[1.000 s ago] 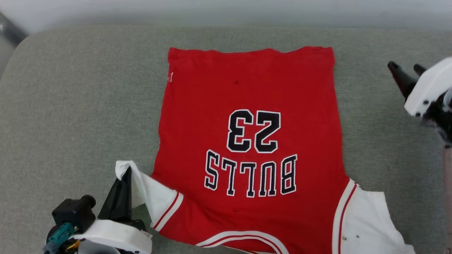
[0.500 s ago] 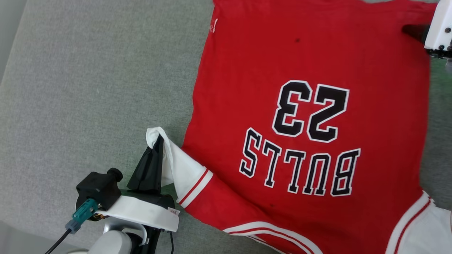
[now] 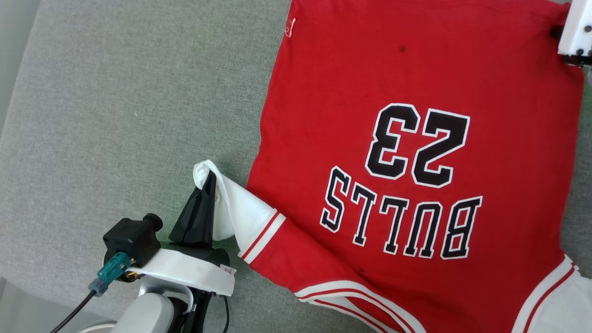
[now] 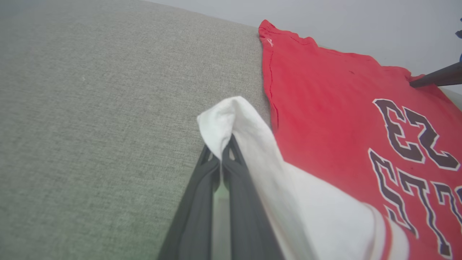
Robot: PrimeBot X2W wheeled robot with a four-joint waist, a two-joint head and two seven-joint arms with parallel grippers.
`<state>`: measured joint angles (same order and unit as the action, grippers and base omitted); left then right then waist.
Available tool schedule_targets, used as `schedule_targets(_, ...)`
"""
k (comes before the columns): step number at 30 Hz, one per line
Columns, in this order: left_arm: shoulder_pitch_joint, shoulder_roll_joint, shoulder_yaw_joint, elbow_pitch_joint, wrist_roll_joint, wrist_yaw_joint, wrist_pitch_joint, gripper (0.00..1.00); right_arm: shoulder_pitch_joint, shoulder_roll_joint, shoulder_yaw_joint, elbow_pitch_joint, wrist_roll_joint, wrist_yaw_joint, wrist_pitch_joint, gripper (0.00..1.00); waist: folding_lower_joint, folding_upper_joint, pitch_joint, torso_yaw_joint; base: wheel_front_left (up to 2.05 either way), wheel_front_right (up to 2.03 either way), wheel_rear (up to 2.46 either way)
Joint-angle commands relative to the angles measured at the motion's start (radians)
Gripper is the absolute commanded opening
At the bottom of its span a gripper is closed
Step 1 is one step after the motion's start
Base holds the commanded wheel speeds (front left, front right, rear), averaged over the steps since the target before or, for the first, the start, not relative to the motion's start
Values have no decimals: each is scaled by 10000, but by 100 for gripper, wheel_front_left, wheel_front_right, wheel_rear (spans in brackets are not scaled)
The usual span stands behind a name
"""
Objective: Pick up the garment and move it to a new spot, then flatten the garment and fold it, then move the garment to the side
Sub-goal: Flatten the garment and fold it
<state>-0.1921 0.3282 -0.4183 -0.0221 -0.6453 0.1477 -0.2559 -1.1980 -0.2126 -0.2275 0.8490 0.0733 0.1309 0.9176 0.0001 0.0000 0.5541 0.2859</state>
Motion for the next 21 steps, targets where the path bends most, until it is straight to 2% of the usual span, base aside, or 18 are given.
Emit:
schedule_targets(1,-65,-72,58,141,55,-73,-50,0,424,76,383,212,17,-4,-127,0,-1,0,-294,-54,0,0,0)
schedule_targets(7,281,-3,210,376,41,-76,-73,0,448,-618,1497,-432,457,-5,-519,0,-1,0,-1162,-280,0,0,0)
schedule_targets(11,724,114,328,479,-28,74,-74,0,1168,-1289,2351,-1192,1164,-5,-606,0,-1,0,-2103,-643,0,0,0)
schedule_targets(16,1503,358,563,509,-198,369,34,0,2923,-2218,2976,-2532,2220,-5,-310,0,-1,0,-3299,-1298,0,0,0)
schedule_targets(21,2307,678,907,339,-418,727,167,0,5565,-2879,2875,-4187,2955,-7,190,0,-1,0,-4178,-2126,0,0,0)
